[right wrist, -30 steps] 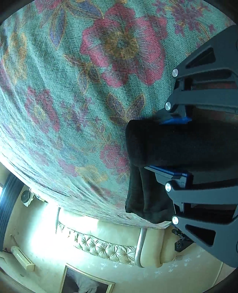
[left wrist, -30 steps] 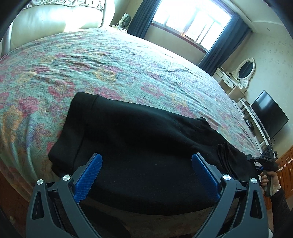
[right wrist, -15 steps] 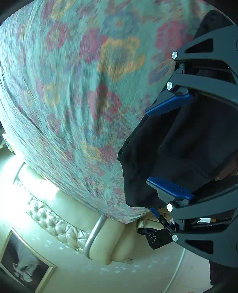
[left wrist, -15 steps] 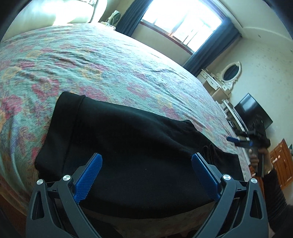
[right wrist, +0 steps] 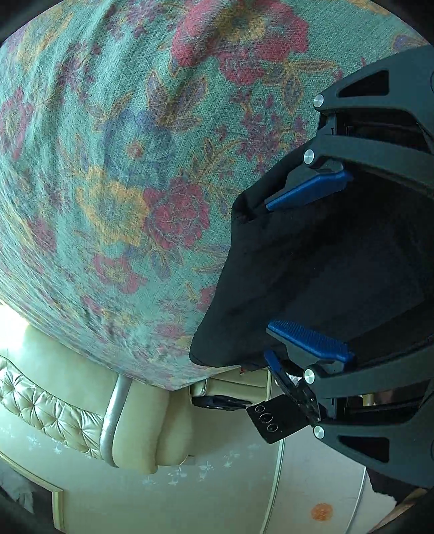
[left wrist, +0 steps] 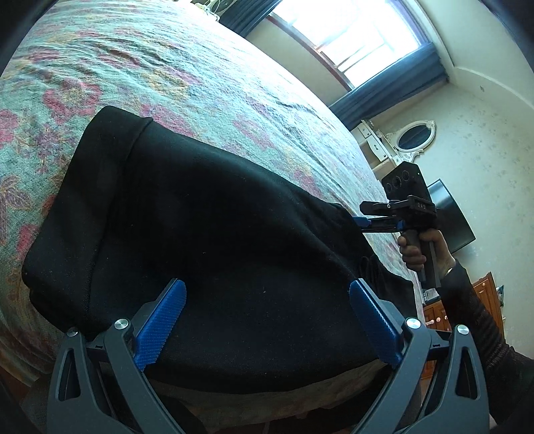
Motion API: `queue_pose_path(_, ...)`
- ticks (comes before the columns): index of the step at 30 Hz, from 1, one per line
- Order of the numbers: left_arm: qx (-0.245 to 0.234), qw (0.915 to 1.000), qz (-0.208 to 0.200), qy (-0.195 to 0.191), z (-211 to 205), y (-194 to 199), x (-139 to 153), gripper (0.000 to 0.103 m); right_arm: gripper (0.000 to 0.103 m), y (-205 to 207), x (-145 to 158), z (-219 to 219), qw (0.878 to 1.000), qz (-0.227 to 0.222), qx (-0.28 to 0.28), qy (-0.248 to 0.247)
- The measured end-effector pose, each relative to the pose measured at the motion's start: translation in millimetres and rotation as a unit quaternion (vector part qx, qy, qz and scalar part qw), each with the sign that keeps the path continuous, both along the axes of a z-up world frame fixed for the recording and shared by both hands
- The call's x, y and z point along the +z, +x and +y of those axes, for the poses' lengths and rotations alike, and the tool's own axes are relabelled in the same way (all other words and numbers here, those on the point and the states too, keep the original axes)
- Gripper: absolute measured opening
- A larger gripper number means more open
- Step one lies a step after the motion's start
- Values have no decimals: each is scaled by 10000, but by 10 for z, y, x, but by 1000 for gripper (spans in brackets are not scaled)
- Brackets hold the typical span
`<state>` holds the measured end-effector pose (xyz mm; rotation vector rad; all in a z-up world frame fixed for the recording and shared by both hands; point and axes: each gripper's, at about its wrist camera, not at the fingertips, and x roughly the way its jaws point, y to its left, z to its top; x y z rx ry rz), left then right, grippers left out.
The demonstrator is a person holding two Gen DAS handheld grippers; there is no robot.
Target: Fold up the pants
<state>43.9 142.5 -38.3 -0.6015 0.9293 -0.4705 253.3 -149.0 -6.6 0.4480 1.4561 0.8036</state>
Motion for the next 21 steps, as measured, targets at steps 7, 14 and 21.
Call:
queue_pose_path(7,-82,9993,2,364,-96,-57,4,97,51,153,-132,-39,9979,420,-434,253)
queue_pose_path(14,-81,9994,8,346,-130,-52,14,97,7,215,-261,-124,9954,337,-819,-354)
queue_pose_path(21,-45,9997,24,258,-109,-70,23,97,6,261,-334,-169,9901,259,-1307,-445)
